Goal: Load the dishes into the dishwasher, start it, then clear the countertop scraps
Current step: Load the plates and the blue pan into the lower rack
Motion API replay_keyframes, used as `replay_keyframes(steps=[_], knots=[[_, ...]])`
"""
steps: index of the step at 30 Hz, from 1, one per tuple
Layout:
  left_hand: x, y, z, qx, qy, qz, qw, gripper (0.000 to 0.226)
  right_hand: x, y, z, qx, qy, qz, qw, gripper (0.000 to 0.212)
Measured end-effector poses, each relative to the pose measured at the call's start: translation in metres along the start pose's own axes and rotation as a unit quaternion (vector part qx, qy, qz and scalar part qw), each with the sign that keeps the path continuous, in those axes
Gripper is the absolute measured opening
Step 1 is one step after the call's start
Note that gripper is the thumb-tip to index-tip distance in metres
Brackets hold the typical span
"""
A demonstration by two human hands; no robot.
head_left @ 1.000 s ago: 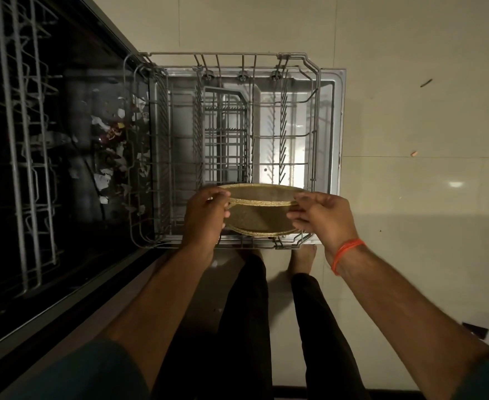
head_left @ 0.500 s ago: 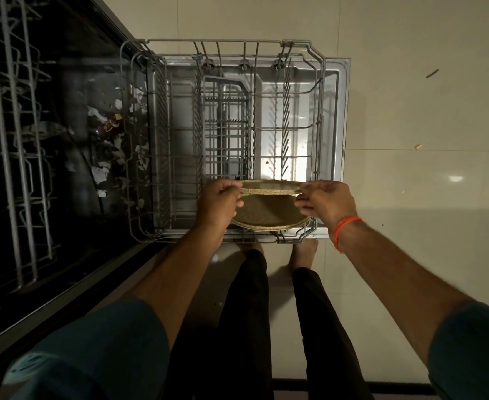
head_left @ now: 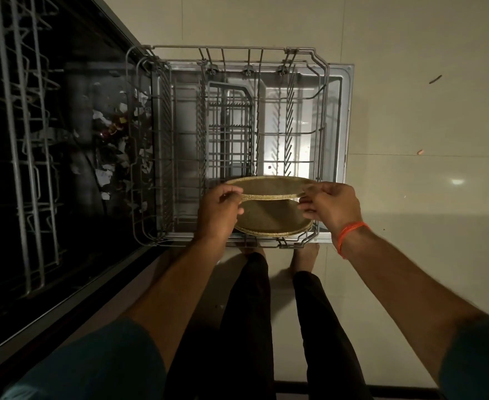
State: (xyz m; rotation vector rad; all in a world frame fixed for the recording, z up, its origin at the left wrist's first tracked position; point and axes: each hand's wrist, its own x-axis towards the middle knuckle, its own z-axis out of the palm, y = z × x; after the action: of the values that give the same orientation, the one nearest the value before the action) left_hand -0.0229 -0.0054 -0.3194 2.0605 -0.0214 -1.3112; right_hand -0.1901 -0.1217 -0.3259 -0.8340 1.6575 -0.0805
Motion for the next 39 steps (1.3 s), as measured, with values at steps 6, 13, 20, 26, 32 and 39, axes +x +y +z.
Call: replay_keyframes(steps=[6, 13, 20, 26, 32, 39], knots=[[0.011, 0.0, 0.007, -0.001, 0.0, -0.037, 0.999, 0.019, 0.018, 0.005, 0.004, -0.005, -0.006, 0.032, 0.999, 0.008], [0.018, 0.005, 0.012, -0.001, -0.025, -0.065, 0.998, 0.019, 0.032, 0.006, 0.002, -0.03, -0.006, 0.034, 0.999, 0.014], [0.022, 0.01, 0.014, -0.002, -0.039, -0.079, 0.996, 0.022, 0.039, 0.008, 0.001, -0.041, -0.011, 0.051, 0.998, 0.014], [0.019, 0.012, 0.014, 0.0, -0.05, -0.072, 0.996, 0.033, 0.027, 0.003, 0.0, -0.02, -0.043, 0.052, 0.998, 0.033], [0.013, 0.006, 0.009, 0.025, -0.053, -0.063, 0.996, 0.034, 0.019, 0.001, -0.002, -0.041, -0.063, 0.045, 0.996, 0.045], [-0.002, -0.004, 0.007, 0.035, -0.047, -0.052, 0.997, 0.038, 0.013, 0.011, -0.004, -0.058, -0.03, 0.013, 0.998, 0.058]])
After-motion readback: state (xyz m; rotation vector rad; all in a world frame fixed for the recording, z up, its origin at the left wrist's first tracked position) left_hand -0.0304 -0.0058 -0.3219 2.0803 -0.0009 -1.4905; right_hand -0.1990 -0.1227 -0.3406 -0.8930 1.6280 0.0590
